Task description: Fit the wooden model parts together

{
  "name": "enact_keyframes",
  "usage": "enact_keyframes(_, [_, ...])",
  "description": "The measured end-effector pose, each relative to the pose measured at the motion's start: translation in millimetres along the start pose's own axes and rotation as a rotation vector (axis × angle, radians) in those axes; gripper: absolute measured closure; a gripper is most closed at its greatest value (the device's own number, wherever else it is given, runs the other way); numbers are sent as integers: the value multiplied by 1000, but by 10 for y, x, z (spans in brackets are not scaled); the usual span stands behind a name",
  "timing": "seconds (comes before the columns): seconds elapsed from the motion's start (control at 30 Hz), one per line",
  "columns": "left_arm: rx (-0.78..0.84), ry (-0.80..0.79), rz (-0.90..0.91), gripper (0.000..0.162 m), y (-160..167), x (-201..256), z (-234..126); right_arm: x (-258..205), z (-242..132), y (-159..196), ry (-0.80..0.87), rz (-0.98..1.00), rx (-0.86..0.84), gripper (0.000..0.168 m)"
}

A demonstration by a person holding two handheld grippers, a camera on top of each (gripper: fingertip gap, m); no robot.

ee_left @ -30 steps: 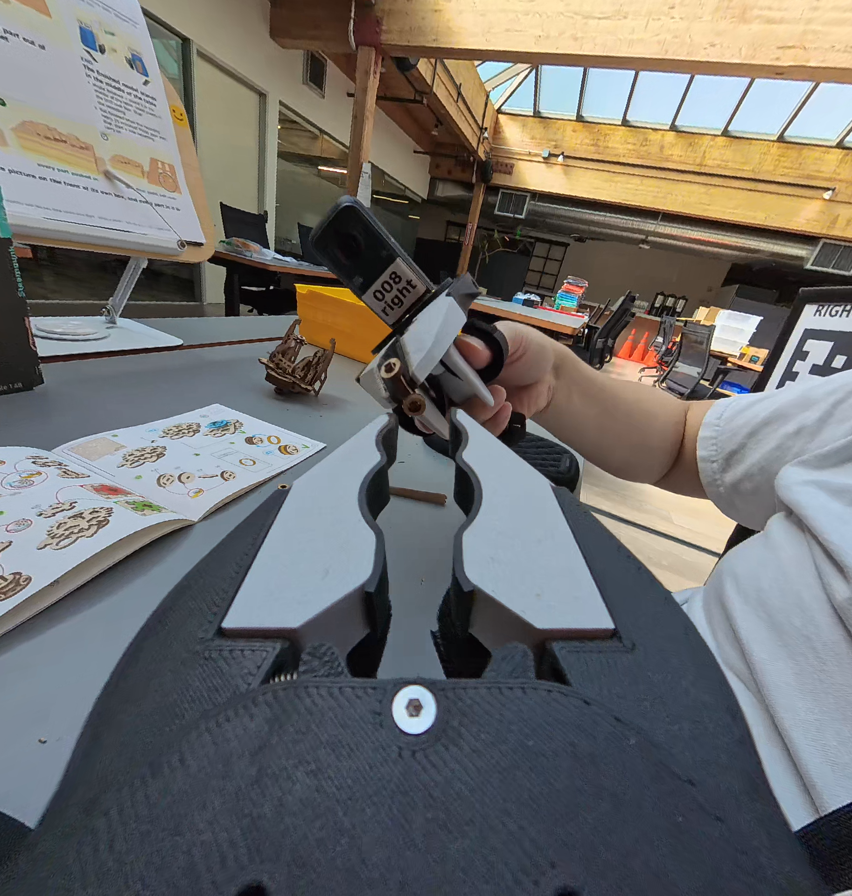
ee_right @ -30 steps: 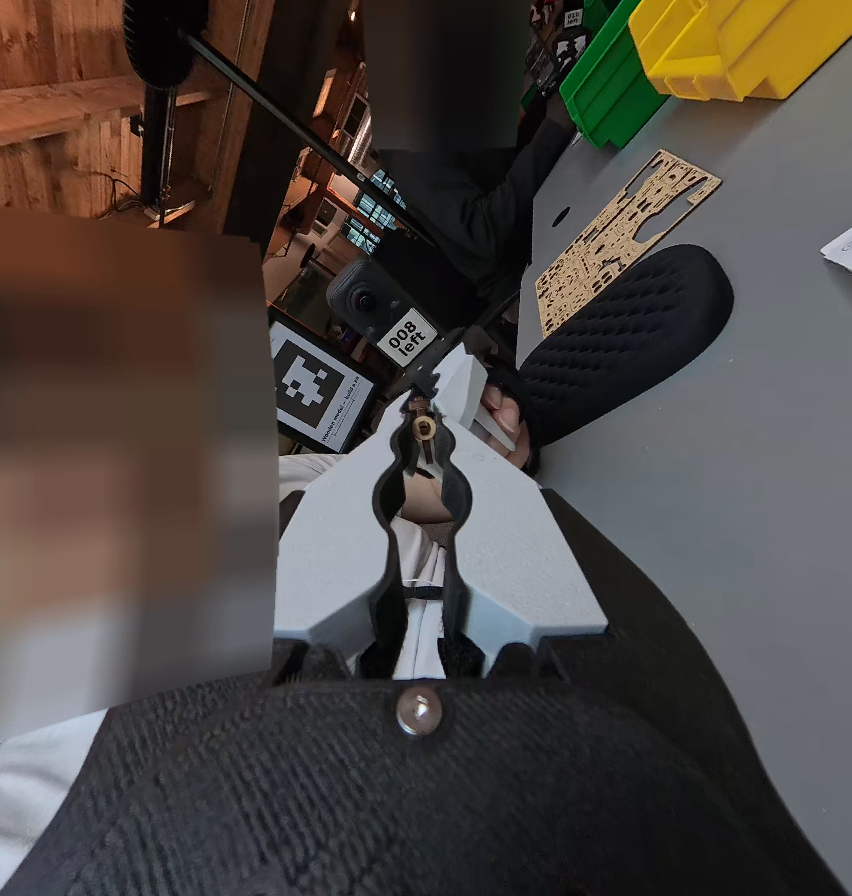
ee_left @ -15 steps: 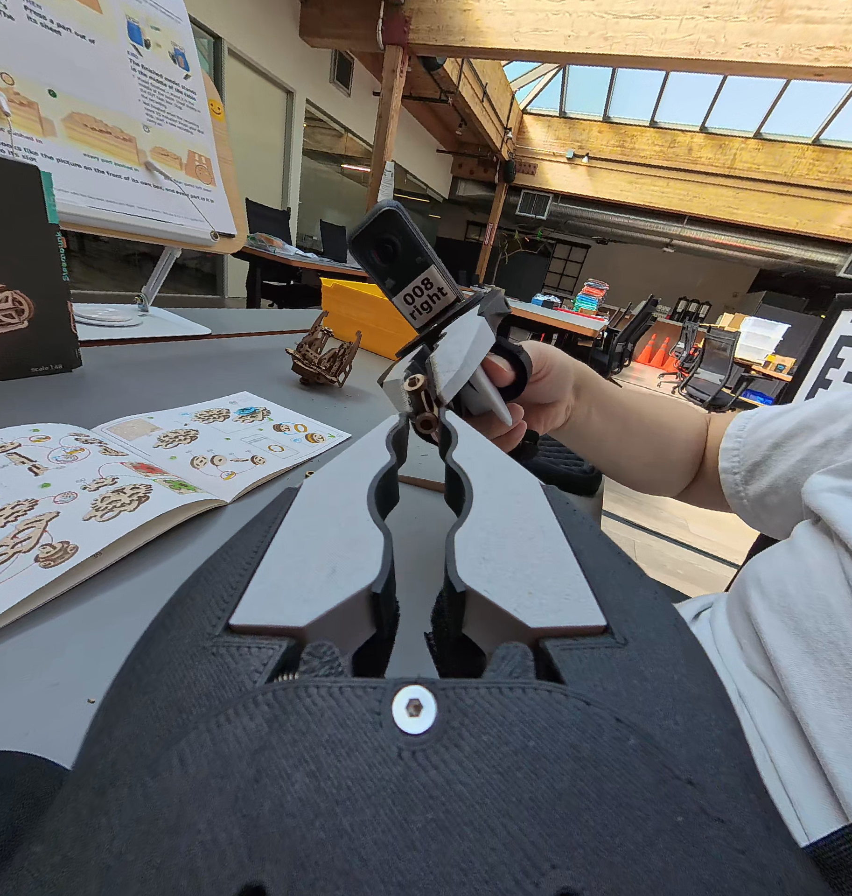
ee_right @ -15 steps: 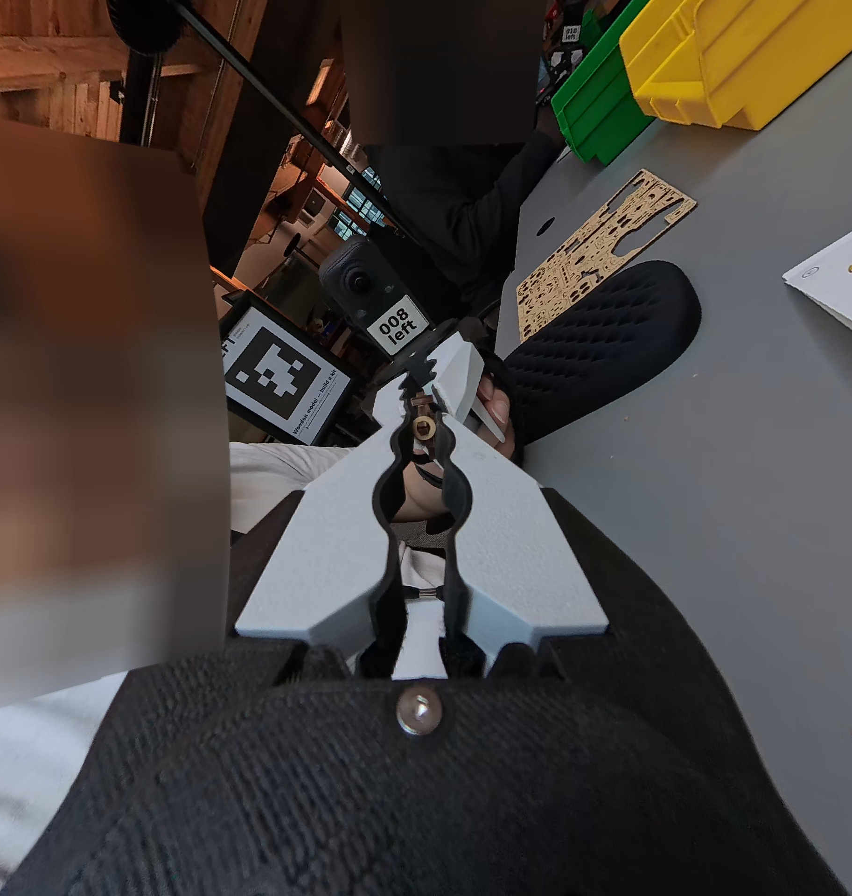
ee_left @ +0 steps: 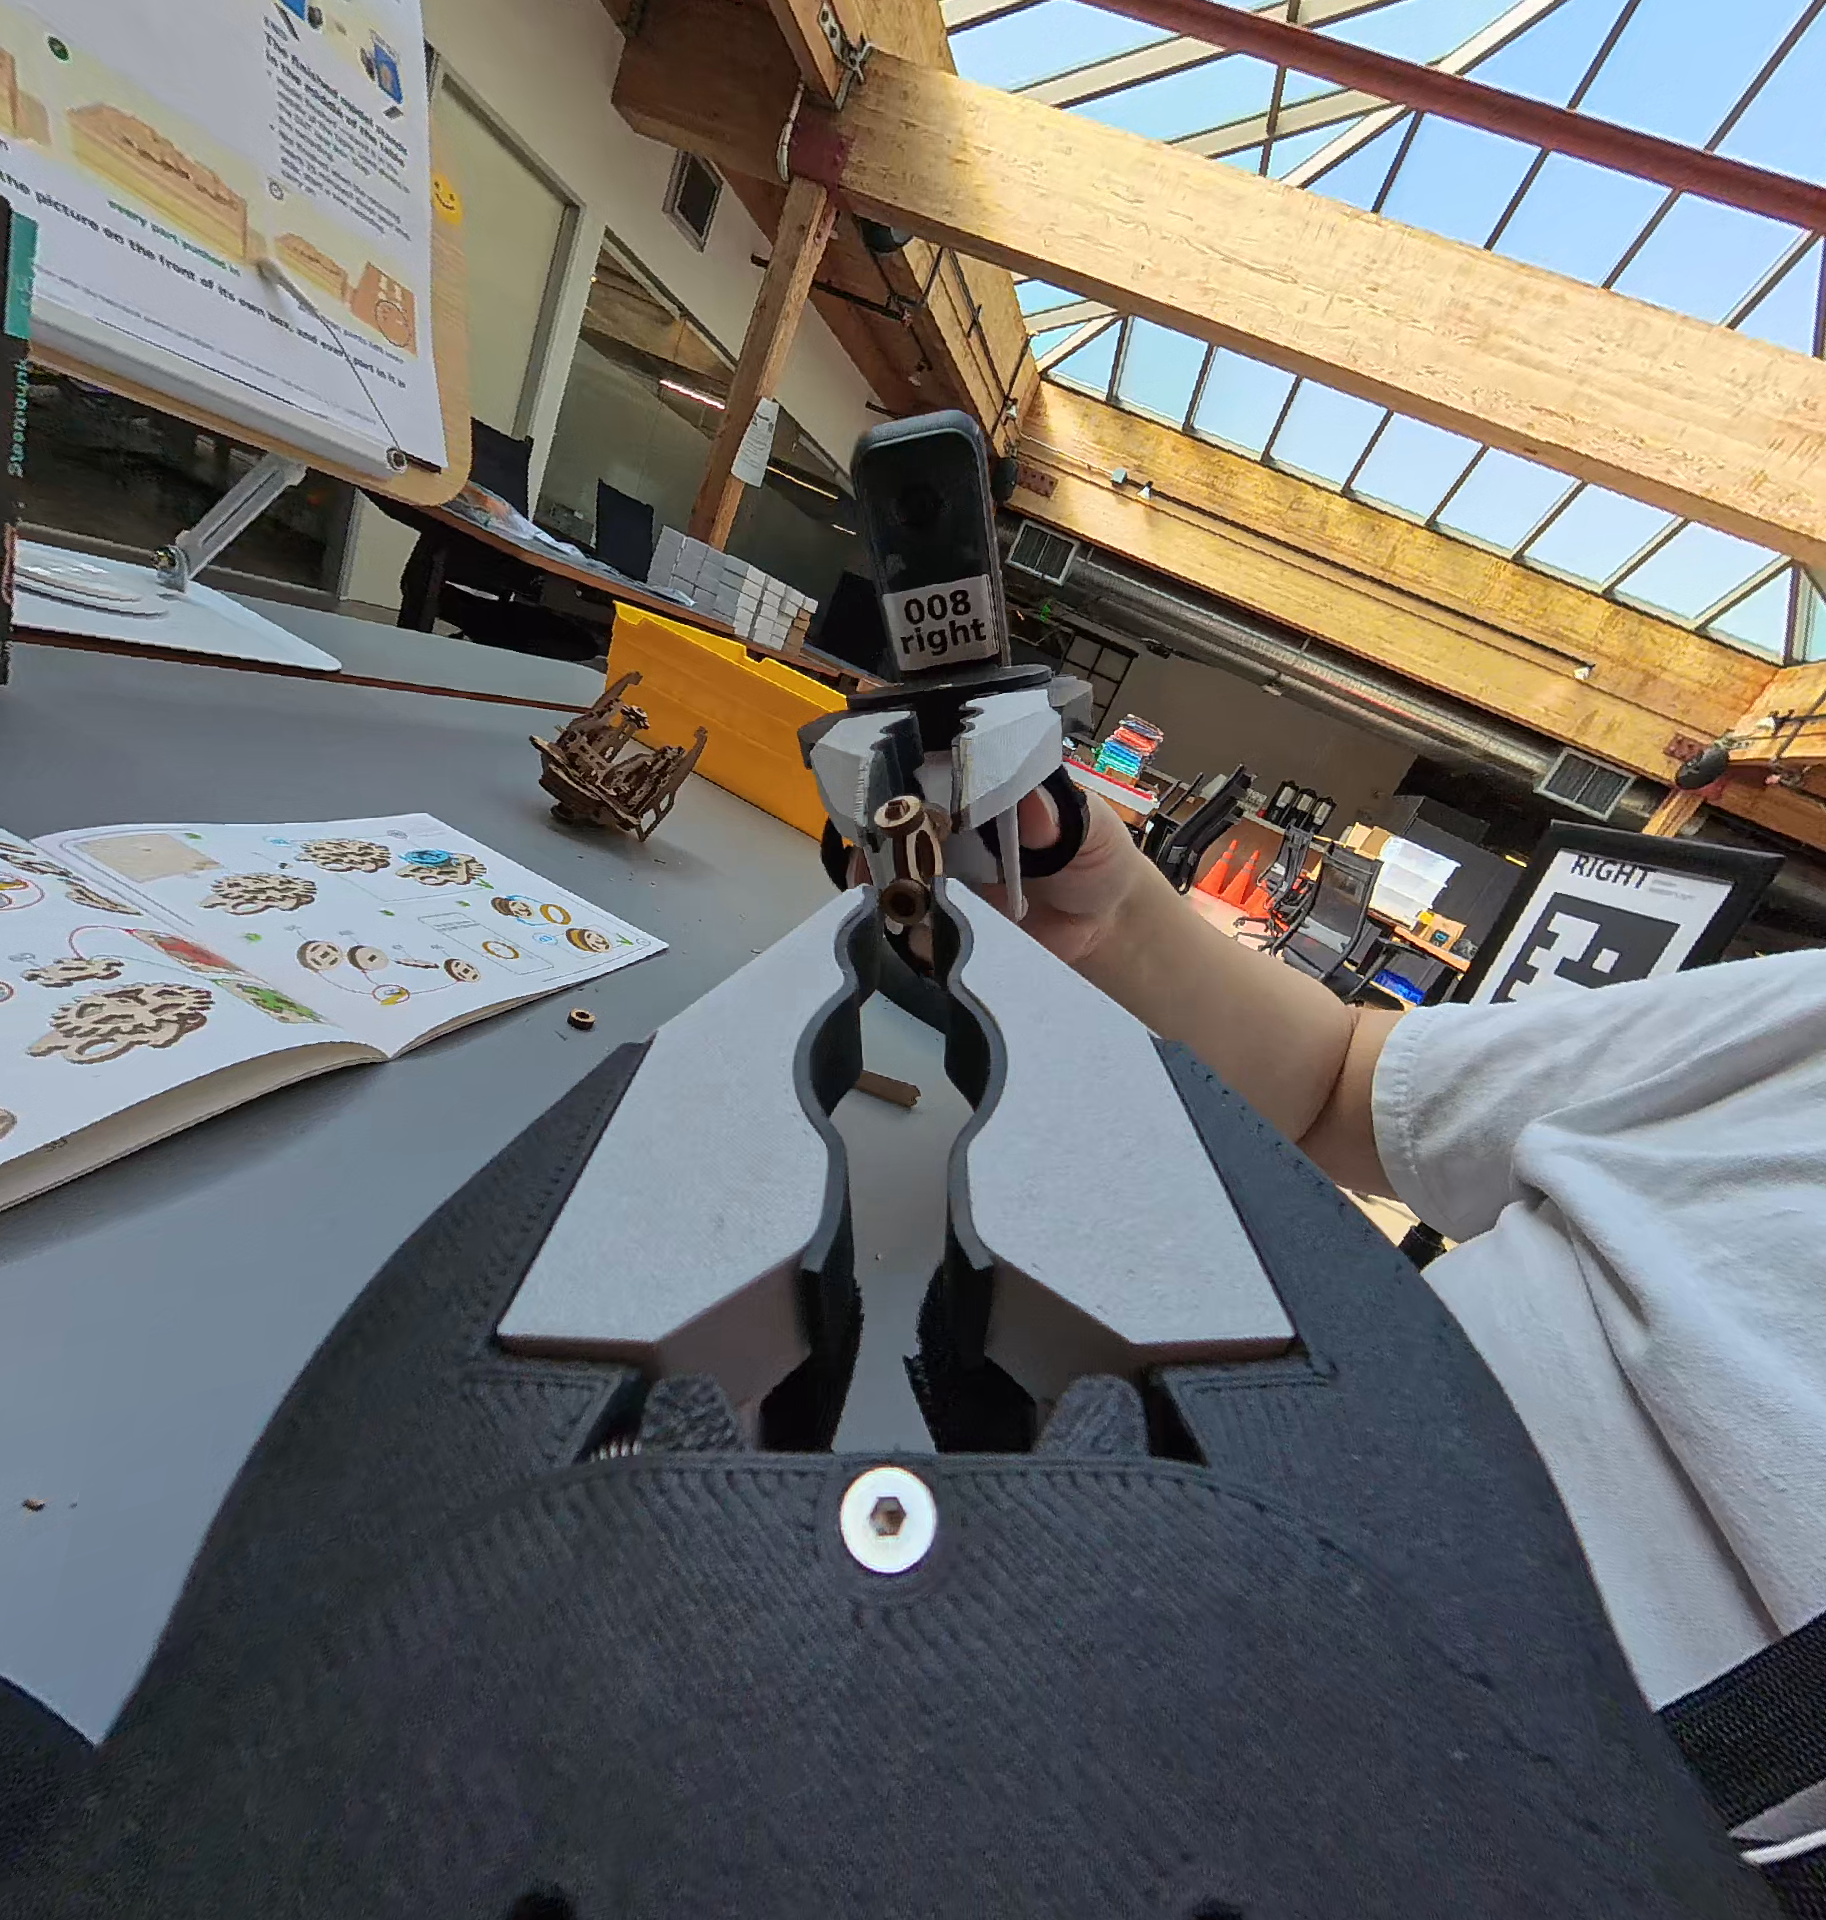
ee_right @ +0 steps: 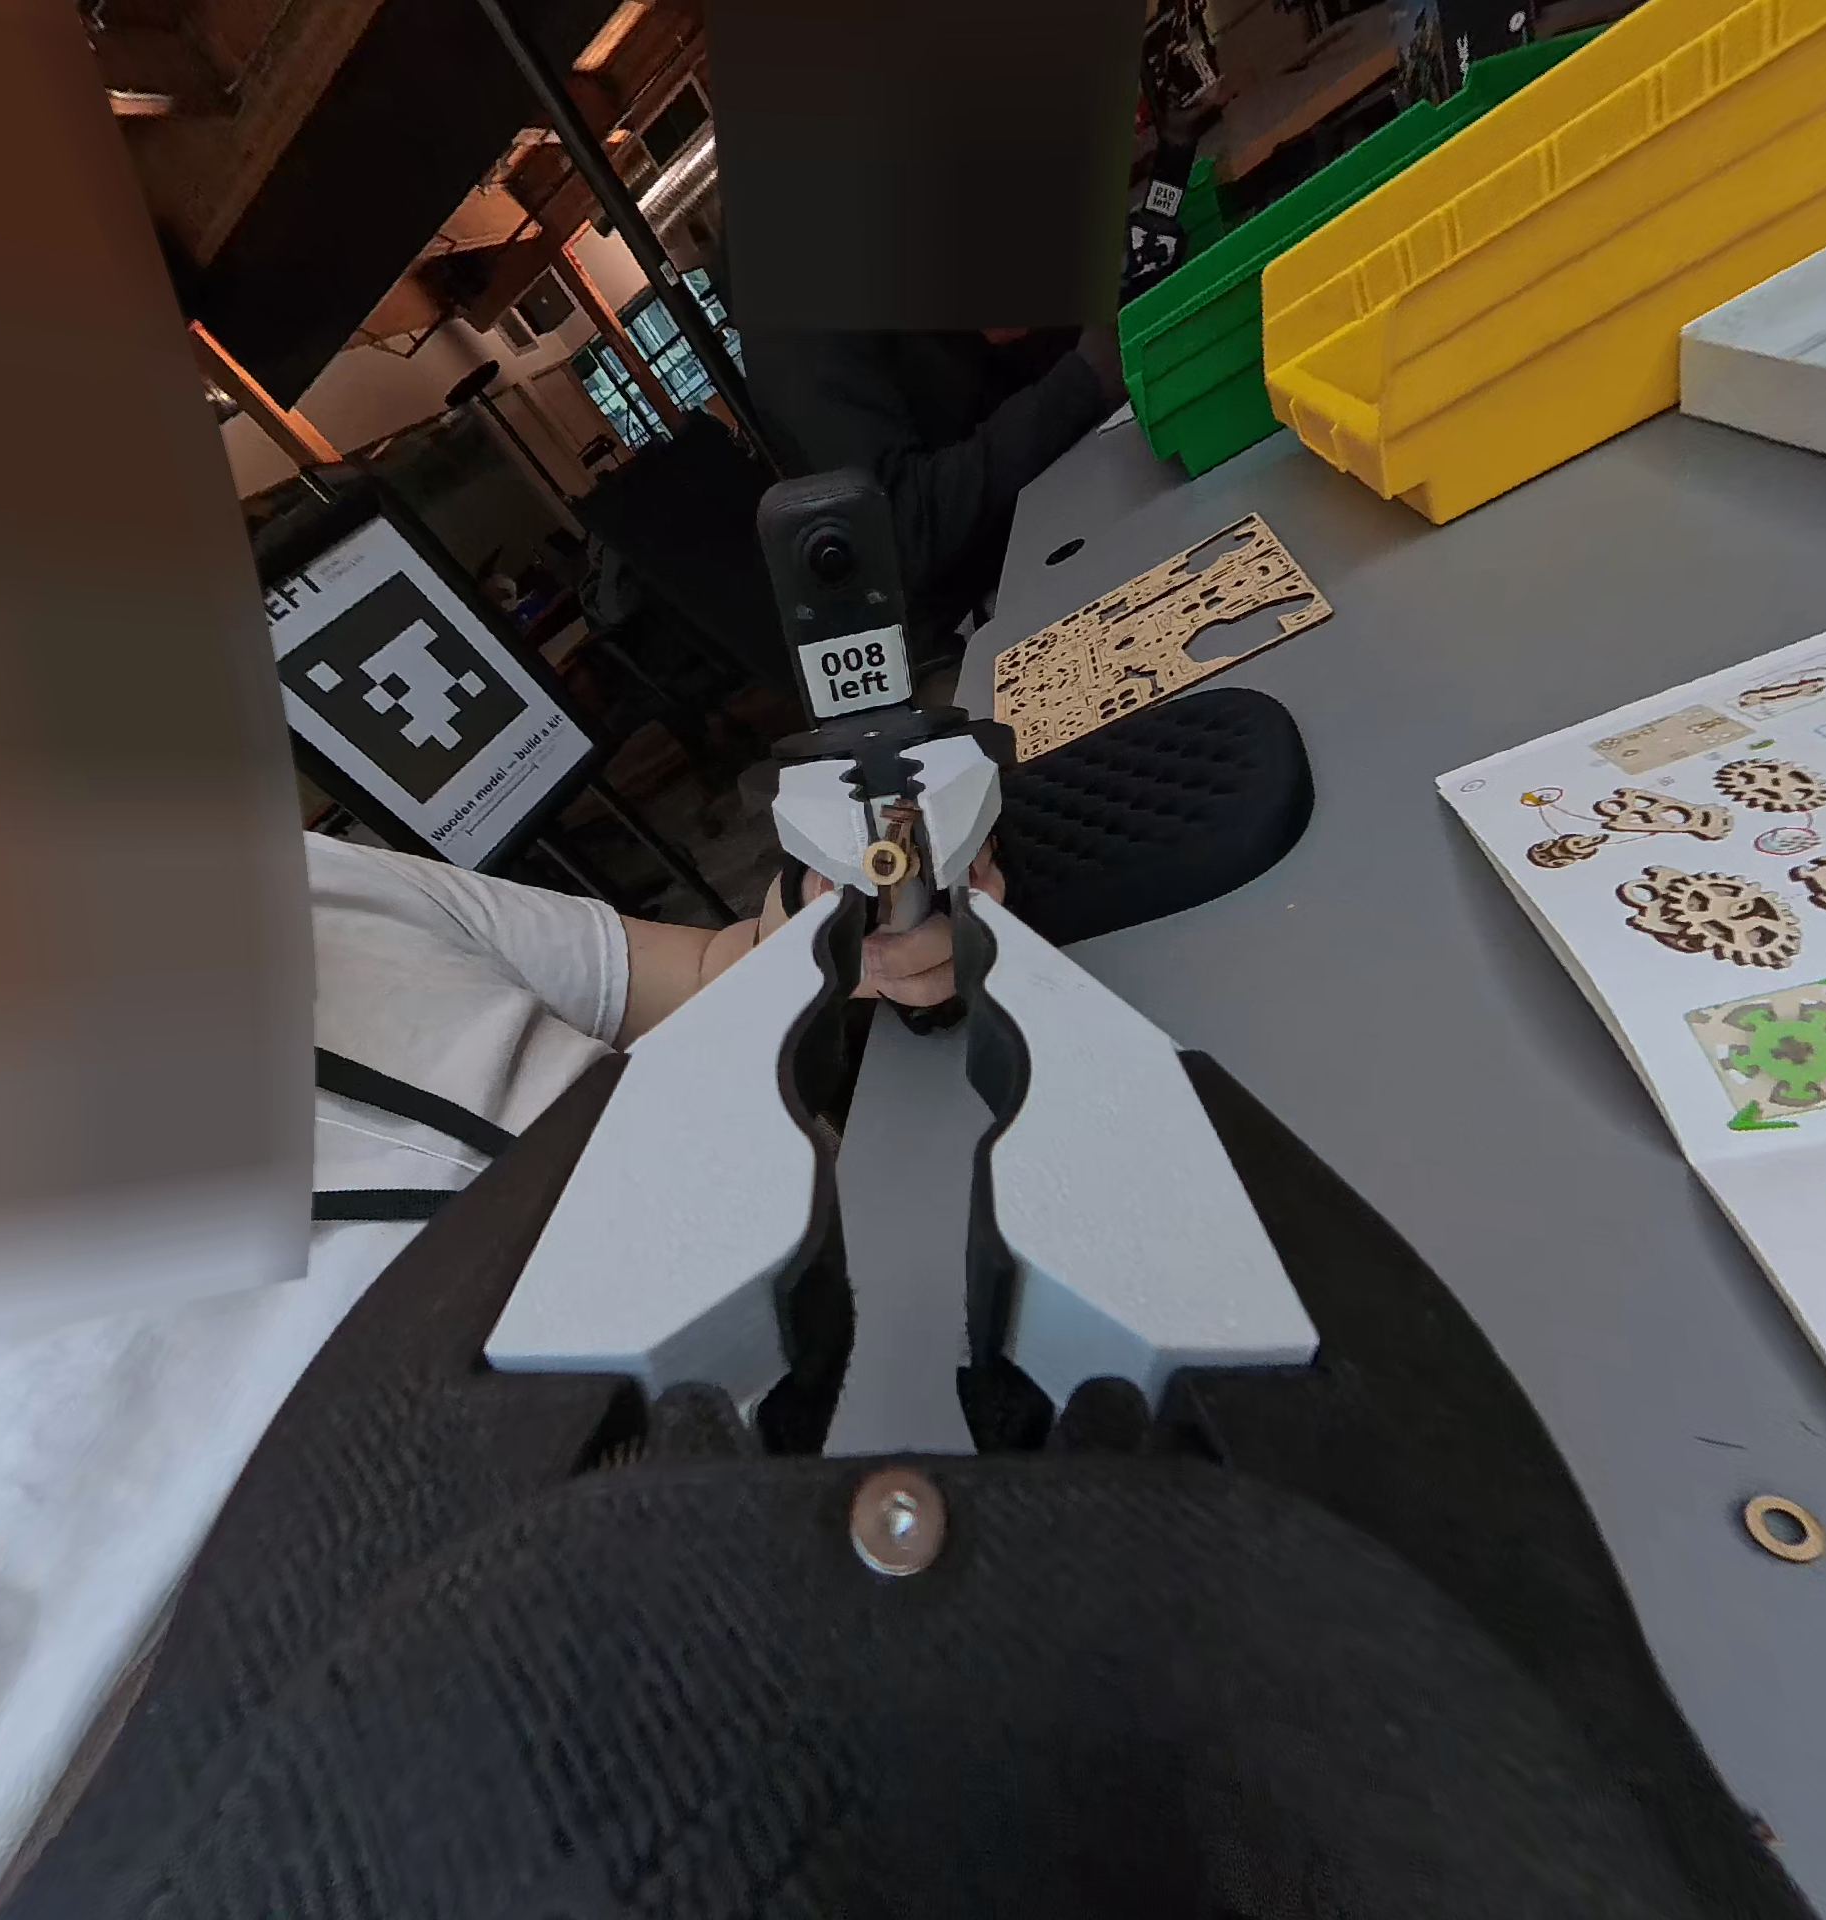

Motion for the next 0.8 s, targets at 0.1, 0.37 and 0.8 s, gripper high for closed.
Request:
enact_keyframes(0.1, [-16,-6,34,156,11,9,5,-28,-15,-21,37,-118,-35,148])
enact_keyframes(0.37, [-84,4,175,156,62,85,25,-102,132,136,38,-139,-151,162])
enact_keyframes(0.8, [-111,64,557,150,-99,256,-52,-198,94,86,-87,172,-35,163])
Point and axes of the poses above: each gripper's, where its closed fingertips meet, z out along the fingers, y out of its underside, x = y × z across the jaws, the point moved 3 cm from there along -z, back along the fingers, and after that the axes turned 12 degrees about x, right-handed, at the moved point
